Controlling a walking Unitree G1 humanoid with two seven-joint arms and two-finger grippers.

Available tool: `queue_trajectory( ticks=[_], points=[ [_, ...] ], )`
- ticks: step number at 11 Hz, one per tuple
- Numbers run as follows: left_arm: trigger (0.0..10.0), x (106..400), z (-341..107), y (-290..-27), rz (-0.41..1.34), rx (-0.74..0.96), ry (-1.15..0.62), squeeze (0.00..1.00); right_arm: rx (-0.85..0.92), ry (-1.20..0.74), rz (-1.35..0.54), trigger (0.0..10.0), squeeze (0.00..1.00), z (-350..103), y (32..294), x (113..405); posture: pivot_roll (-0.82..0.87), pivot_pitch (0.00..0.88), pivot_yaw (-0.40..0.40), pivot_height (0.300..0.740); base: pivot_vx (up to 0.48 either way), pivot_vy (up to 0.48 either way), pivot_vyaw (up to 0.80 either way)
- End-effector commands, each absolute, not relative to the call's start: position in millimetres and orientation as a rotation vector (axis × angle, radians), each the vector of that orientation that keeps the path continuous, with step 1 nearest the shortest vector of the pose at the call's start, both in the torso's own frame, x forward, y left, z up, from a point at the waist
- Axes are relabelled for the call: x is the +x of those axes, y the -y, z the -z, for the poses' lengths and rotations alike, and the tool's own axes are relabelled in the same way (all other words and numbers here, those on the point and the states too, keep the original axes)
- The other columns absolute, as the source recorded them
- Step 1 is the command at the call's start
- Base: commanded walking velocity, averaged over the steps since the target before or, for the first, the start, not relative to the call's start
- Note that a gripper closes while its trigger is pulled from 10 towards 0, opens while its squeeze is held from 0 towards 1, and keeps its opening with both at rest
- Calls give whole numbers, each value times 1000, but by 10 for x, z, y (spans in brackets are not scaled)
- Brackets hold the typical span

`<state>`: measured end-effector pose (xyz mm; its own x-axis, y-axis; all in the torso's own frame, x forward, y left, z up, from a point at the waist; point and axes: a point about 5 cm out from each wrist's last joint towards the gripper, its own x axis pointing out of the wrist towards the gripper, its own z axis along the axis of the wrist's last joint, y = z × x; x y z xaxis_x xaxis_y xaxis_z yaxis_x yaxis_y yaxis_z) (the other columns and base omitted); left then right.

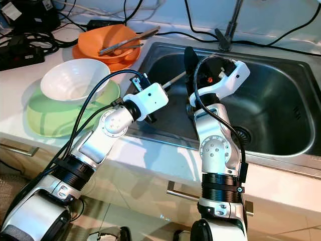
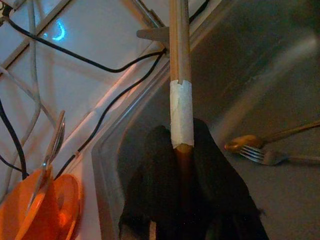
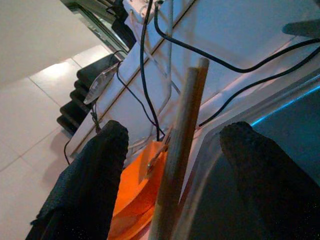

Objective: Kitchen organization

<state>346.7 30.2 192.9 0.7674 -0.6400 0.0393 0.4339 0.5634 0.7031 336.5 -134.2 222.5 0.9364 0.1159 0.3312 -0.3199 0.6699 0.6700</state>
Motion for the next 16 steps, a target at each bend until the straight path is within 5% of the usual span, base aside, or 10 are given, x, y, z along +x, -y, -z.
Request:
queue_trajectory(
  ticks=[1,2,3,4,16],
  points=[
    [10000,3473,-1922,-306,645,752,300,0,804,263,-229,10000,0,-2208,1374,3375,72,86,44,740,0,0,0],
    [10000,3474,-1917,-311,643,753,297,0,807,266,-226,10000,0,-2213,1381,3373,71,86,45,740,0,0,0],
    [10000,3476,-1910,-313,642,752,293,0,805,269,-228,1059,0,-2215,1383,3373,71,86,45,740,0,0,0],
    [10000,3474,-1906,-304,645,757,293,0,811,265,-227,0,0,-2199,1378,3374,71,86,46,740,0,0,0],
    [10000,3485,-1921,-309,637,823,315,0,932,277,-228,0,0,-2283,1406,3399,75,86,42,740,0,0,0]
  ],
)
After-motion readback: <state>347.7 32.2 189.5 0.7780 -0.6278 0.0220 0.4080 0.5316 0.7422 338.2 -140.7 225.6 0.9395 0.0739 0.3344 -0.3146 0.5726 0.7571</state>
